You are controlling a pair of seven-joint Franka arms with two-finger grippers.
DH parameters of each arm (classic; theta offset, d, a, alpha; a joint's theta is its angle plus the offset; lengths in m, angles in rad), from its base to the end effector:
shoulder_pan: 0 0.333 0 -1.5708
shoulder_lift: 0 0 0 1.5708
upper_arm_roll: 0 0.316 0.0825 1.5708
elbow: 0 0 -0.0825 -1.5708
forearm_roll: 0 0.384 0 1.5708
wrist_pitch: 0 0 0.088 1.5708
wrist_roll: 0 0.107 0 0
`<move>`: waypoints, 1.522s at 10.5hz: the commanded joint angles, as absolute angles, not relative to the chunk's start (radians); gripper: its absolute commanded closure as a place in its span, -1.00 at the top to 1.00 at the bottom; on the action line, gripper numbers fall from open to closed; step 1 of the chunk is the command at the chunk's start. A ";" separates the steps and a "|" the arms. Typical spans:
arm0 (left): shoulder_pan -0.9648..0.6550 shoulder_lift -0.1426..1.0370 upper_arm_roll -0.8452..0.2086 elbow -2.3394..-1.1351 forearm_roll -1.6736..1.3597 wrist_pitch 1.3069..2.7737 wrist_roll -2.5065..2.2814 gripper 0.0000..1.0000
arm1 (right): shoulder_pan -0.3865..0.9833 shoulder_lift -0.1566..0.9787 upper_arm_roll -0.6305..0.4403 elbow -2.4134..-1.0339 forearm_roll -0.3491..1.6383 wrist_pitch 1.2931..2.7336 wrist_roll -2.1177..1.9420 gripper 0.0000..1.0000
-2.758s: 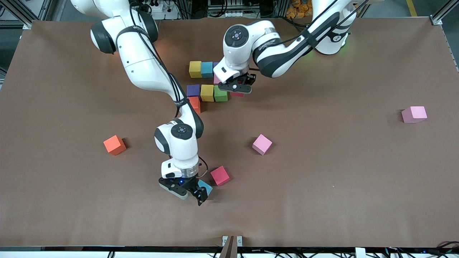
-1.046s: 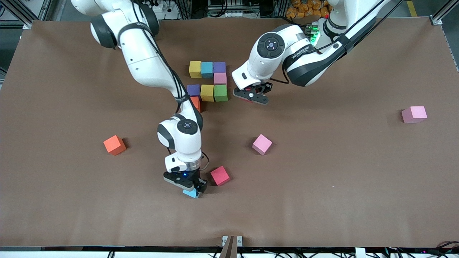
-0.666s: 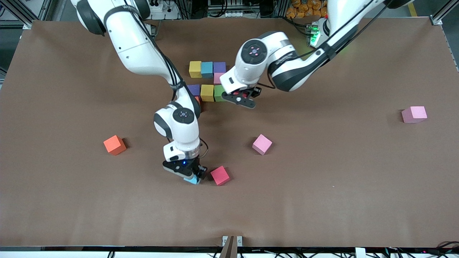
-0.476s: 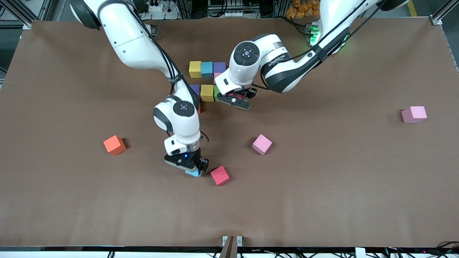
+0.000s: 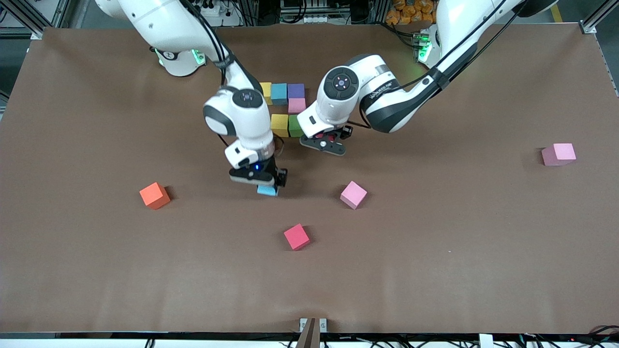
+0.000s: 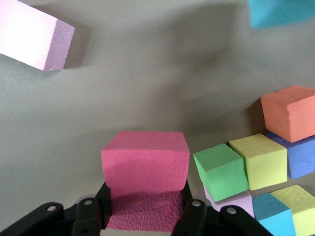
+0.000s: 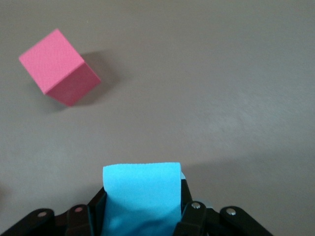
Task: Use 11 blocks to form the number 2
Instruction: 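Carry the blue cube to the figure while the left gripper moves pink away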
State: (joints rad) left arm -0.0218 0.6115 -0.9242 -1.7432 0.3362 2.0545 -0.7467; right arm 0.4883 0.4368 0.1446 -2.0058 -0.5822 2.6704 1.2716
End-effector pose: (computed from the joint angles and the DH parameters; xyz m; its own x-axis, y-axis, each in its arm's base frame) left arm 0.4424 -0.4716 0.3325 0.9464 -0.2879 -0.1466 -0.2723 -0.9550 0.1178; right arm 0.4968 0.3800 0.2597 0.9254 -0.1700 0.3389 -0.1562 -0.9854 -0.0676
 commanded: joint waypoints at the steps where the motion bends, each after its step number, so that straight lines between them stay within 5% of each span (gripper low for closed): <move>1: 0.004 0.592 -0.931 -1.764 0.333 2.043 -0.707 -1.00 | 0.401 0.319 0.183 -2.217 -0.690 2.848 1.285 -1.00; 9: 0.205 0.594 -0.937 -1.770 0.347 2.039 -0.387 -1.00 | 0.339 0.302 0.183 -2.332 -0.914 3.025 1.354 -1.00; 14: 0.314 0.606 -0.930 -1.781 0.374 2.002 -0.204 -1.00 | 0.311 0.324 0.183 -2.321 -1.492 3.023 1.991 -1.00; 16: 0.314 0.614 -0.930 -1.779 0.388 2.000 -0.193 -1.00 | 0.307 0.333 0.183 -2.315 -1.563 3.023 2.089 -1.00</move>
State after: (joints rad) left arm 0.3132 0.6131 -0.9203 -1.7750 0.3631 2.0105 -0.2086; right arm 0.3372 0.3403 0.1604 -2.3070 -1.5045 3.0109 1.9977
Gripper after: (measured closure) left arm 0.458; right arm 0.441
